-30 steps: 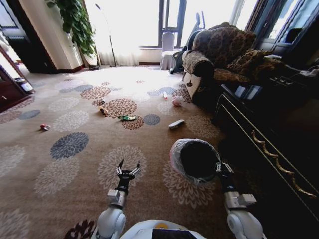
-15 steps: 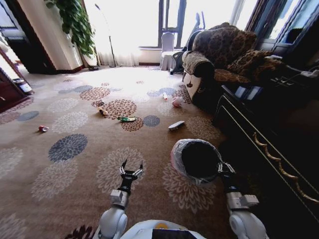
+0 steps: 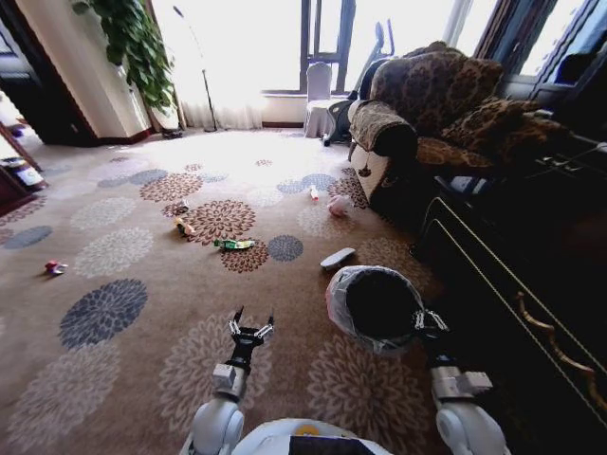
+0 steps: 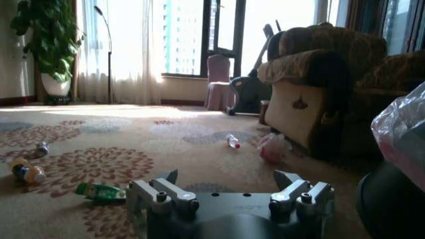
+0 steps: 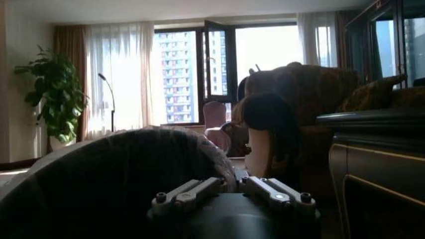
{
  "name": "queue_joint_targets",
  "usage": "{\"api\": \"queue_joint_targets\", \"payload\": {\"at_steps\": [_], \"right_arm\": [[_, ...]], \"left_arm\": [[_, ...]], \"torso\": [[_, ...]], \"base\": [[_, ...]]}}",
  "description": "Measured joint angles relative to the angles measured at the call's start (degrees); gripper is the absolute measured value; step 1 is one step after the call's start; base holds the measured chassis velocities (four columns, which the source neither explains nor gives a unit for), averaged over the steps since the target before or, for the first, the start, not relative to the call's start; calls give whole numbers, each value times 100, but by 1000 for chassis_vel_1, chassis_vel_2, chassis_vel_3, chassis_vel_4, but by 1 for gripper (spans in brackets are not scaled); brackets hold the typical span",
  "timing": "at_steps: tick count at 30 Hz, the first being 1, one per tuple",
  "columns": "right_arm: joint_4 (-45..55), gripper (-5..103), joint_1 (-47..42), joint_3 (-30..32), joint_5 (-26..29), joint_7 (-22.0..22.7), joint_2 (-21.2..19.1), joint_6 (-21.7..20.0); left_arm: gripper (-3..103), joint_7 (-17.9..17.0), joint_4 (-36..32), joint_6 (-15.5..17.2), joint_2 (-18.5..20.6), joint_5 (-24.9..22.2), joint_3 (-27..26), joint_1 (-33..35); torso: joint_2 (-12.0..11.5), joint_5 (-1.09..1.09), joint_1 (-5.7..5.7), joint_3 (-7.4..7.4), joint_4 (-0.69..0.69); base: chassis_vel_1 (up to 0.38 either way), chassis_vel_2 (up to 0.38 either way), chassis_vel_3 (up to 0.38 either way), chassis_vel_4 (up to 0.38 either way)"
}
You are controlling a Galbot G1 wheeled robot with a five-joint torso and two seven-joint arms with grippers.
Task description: Pick up the trash from the ground and place it into the trash bin.
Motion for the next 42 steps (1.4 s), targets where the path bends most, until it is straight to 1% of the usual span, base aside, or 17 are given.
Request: {"api": "queue_joint_targets", "payload": {"at_steps": [2, 3, 4, 5, 6, 8, 10, 11, 13, 15, 18, 21, 31, 32, 42], "right_arm": [[-1, 0, 10, 0, 9, 0, -10, 0], [-2, 0, 26, -3, 21, 1, -29, 0], [-2, 0, 31, -6, 36, 0, -42, 0], [0, 0, 32, -7, 49, -1, -56, 0], [1, 0, 36, -4, 50, -1, -68, 1], [0, 0, 41, 15, 50, 0, -86, 1], [-12, 0, 50, 41, 31, 1, -108, 1], [-20, 0, 53, 54, -1, 1, -118, -2], [-27, 0, 64, 60, -48, 1, -128, -19], [-39, 0, 93, 65, -146, 2, -143, -103], [-39, 0, 122, 77, -207, -1, -146, -240], [-63, 0, 144, 124, -154, -1, -171, -398], [-61, 0, 48, 204, -39, 2, -153, -367], [-52, 0, 42, 192, -38, 2, -140, -353], [-45, 0, -33, 156, -45, 1, -75, -281]], "left_arm": [[98, 1, 2, 0, 1, 0, 1, -3], [98, 2, 5, 0, 2, 2, 7, -5], [98, 3, 9, 1, 3, 4, 9, -6], [98, 5, 17, 2, 4, 7, 12, -10], [98, 6, 28, 3, 4, 8, 16, -14], [98, 7, 42, 5, 8, 9, 19, -17], [98, 10, 61, 6, 21, 9, 20, -31], [98, 12, 81, 8, 34, 9, 20, -49], [98, 14, 104, 8, 50, 9, 20, -72], [98, 17, 135, 9, 83, 11, 20, -101], [98, 23, 143, 10, 86, 11, 20, -101], [98, 28, 188, 2, 83, 24, 21, -85], [98, 37, 250, -51, -2, 99, 72, -53], [98, 38, 251, -54, -14, 116, 84, -50], [98, 38, 272, -86, 17, 122, 68, -48]], "torso": [[0, -4, 0, 0, 0], [0, -2, 0, 0, 0], [0, 5, 0, 0, 2], [0, 4, 0, 0, 2], [0, -2, 1, 0, 2], [0, -3, 2, 1, 1], [-1, 6, 4, 3, 3], [-1, 0, 5, 3, 1], [-1, -5, 5, 3, 0], [-1, 2, 3, 2, 0], [0, 1, -3, -2, 0], [2, 0, -3, -3, 0], [1, 2, 0, 0, 1], [1, -1, -1, 0, 0], [1, 0, 0, 0, 1]], "base": [[-339, 332, 340, -328], [-325, 332, 337, -360], [-332, 364, 337, -360], [-332, 364, 345, -342], [-327, 308, 345, -286], [-327, 285, 328, -286], [-221, 233, 241, -258], [-178, 204, 129, -165], [-141, 154, 129, -122], [-52, 8, 21, -40], [60, -56, -43, 20], [50, -38, -45, 41], [0, 0, 0, 0], [0, 0, 0, 0], [-13, -22, 18, 20]]}}
